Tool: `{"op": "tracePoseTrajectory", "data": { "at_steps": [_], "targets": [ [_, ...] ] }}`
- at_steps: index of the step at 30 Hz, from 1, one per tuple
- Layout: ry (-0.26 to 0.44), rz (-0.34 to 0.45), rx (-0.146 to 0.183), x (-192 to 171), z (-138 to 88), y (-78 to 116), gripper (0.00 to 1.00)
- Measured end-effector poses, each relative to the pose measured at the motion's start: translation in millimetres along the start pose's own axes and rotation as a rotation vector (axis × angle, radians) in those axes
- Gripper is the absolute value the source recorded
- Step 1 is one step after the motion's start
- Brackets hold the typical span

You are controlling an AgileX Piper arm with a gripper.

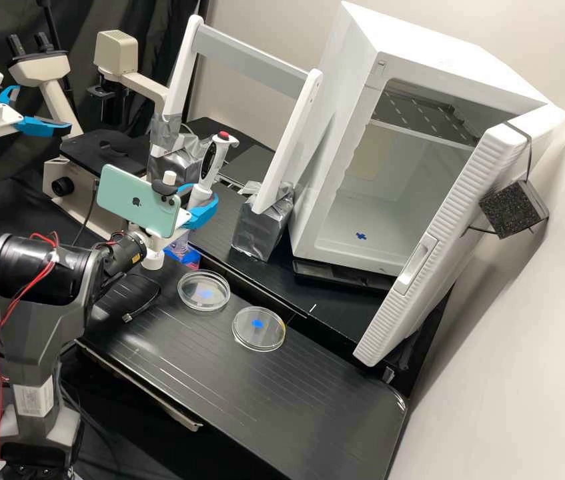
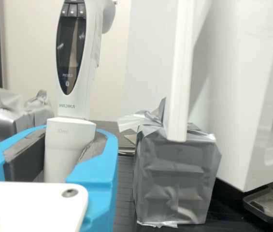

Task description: Use the pipette

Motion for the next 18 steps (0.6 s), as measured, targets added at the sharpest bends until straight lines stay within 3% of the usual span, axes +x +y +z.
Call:
{"op": "tracePoseTrajectory", "data": {
  "at_steps": [10,18],
  "targets": [
    [0.044,0.044,0.043,-6.5,-12.2,17.4,0.00],
    [0.104,0.128,0.105,-17.6,-25.9,48.6,0.00]
  ]
}}
